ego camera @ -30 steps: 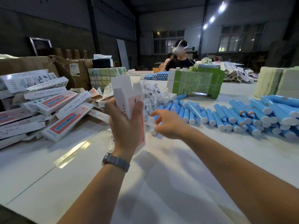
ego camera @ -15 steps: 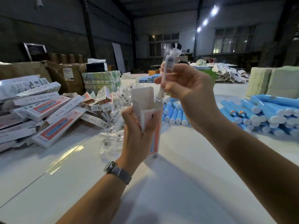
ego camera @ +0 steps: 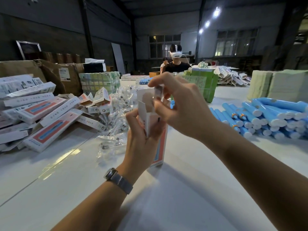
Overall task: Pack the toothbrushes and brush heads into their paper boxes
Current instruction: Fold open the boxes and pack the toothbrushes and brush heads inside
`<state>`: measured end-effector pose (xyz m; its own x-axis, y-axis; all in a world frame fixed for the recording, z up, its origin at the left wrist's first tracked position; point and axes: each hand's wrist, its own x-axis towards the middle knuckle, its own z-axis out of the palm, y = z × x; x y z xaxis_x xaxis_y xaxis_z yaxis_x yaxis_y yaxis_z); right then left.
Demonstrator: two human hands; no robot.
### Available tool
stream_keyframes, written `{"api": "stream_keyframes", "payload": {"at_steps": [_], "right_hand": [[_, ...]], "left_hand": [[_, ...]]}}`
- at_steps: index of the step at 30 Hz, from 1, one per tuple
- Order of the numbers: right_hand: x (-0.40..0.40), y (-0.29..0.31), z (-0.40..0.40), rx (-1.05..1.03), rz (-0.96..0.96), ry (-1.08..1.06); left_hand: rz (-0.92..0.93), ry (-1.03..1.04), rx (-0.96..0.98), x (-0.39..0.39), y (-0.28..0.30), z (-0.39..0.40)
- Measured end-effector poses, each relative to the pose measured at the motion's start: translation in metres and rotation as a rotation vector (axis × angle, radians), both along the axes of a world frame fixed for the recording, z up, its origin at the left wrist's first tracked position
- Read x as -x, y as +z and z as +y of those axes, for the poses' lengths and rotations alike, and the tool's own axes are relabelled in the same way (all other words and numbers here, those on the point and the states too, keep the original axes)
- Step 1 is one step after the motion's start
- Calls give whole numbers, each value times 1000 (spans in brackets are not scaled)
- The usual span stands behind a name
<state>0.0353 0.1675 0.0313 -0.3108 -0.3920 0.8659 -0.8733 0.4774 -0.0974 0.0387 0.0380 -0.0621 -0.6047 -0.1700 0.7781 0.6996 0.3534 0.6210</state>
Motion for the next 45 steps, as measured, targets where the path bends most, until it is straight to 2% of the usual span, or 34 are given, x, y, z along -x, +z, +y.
{"api": "stream_keyframes", "payload": {"at_steps": [4,8,13,16,19,22,27,30,38,45], "right_hand": [[5,-4,-3,39,54,18],[9,-7,-2,93,25,24],[14,-16,-2,32,40,10],[18,-21,-1,17,-49,-14],[21,-19,2,13,-212,83],[20,-18,4,-20,-228,146],[22,-23,5,155,-457,365],[27,-24,7,222,-527,420],[31,-27,9,228,-527,466],[32,-32,5,136,-513,423]], "left_hand": [[7,-8,-6,0,0,0],[1,-10,-7,-1,0,0],[7,-18,-21,-2,1,0],[16,-24,-18,-2,2,-1],[38,-54,-33,0,2,-1],[69,-96,-70,2,3,-1],[96,-136,-78,3,3,-1],[88,-135,-88,3,2,-1],[73,-175,-98,4,1,-6],[67,-217,-91,3,1,-10]]}}
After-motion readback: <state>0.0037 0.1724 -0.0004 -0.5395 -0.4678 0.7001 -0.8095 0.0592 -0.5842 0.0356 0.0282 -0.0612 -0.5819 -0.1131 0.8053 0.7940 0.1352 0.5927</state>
